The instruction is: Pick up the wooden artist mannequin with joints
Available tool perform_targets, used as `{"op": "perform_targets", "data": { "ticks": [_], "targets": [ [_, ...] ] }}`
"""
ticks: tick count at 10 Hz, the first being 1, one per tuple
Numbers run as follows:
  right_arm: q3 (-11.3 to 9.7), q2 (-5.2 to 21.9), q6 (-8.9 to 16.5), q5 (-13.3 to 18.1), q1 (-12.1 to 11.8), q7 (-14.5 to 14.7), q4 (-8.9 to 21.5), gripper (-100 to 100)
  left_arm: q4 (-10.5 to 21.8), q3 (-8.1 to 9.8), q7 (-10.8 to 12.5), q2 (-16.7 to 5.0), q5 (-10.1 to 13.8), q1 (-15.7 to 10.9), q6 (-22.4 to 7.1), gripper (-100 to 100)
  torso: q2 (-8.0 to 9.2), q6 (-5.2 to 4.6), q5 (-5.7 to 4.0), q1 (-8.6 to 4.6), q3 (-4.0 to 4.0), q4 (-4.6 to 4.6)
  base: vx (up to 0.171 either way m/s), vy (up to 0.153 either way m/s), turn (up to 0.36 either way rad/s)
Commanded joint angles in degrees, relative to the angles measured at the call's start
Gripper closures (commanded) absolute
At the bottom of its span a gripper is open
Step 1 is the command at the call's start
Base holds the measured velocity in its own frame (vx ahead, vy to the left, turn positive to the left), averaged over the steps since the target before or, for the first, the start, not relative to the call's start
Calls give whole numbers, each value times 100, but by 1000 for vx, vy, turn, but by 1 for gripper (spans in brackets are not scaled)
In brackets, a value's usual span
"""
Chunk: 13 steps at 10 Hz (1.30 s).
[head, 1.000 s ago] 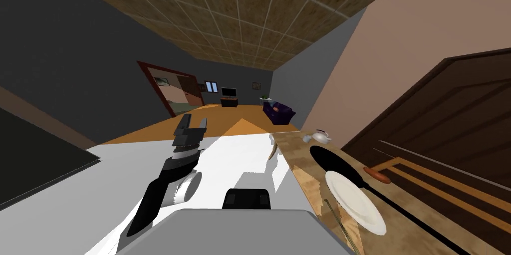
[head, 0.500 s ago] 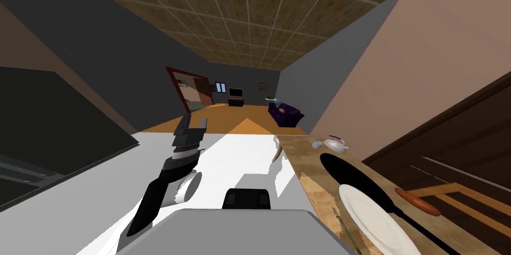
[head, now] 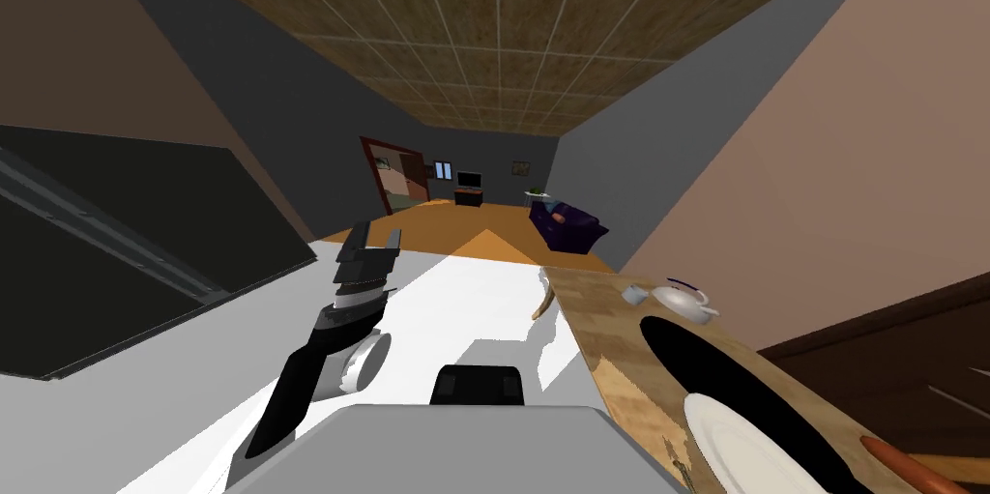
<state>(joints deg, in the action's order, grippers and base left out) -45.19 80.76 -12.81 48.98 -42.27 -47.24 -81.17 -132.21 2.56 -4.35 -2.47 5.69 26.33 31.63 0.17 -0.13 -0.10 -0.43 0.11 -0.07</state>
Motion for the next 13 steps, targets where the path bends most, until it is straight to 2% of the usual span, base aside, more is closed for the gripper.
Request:
{"op": "perform_targets", "data": {
  "ticks": [1, 2, 3, 4, 5, 8, 9, 10, 13],
  "targets": [
    [60, -108, 86, 140, 114, -123, 183, -100, 0, 0, 0, 0, 0, 0, 0, 0, 0, 0, 0, 0, 0, 0, -25, -97, 299],
    [50, -252, 121, 189, 210, -168, 221, -100, 0, 0, 0, 0, 0, 0, 0, 0, -3, 1, 0, -2, -2, 1, -25, -74, 167],
    [0, -178, 136, 170, 179, -158, 166, -100, 0, 0, 0, 0, 0, 1, 0, 0, -4, -4, -1, 6, -2, 1, -11, -27, 22],
    [-1, -192, 143, 179, 194, -173, 177, 0, 0, 0, 0, 0, 0, 1, 0, 0, -7, -7, 4, 22, -4, 2, -2, -7, -3],
    [-20, -367, 145, 147, 219, -61, 338, -100, 0, 0, 0, 1, 0, 1, 0, 0, -10, -7, 7, 32, -6, 2, 9, -7, 61],
    [-58, -723, 150, 84, 272, 159, 663, -100, 0, 0, 0, 1, 0, 1, 0, 0, -17, -6, 7, 33, -10, 4, 18, -12, 51],
    [-41, -663, 166, 99, 238, 118, 586, -100, 0, 0, 0, 1, 0, 1, 0, 0, -19, -6, 7, 33, -11, 4, 9, -6, 9],
    [-44, -678, 166, 98, 241, 136, 601, 100, 0, 0, 0, 1, 0, 2, 0, 0, -17, -7, 8, 35, -10, 4, 0, 0, 0],
    [-44, -679, 159, 97, 242, 134, 591, 100, 0, 0, 0, 1, 0, 1, 0, 0, -10, -7, 2, 22, -6, 3, 0, 0, 0]
  ]
}}
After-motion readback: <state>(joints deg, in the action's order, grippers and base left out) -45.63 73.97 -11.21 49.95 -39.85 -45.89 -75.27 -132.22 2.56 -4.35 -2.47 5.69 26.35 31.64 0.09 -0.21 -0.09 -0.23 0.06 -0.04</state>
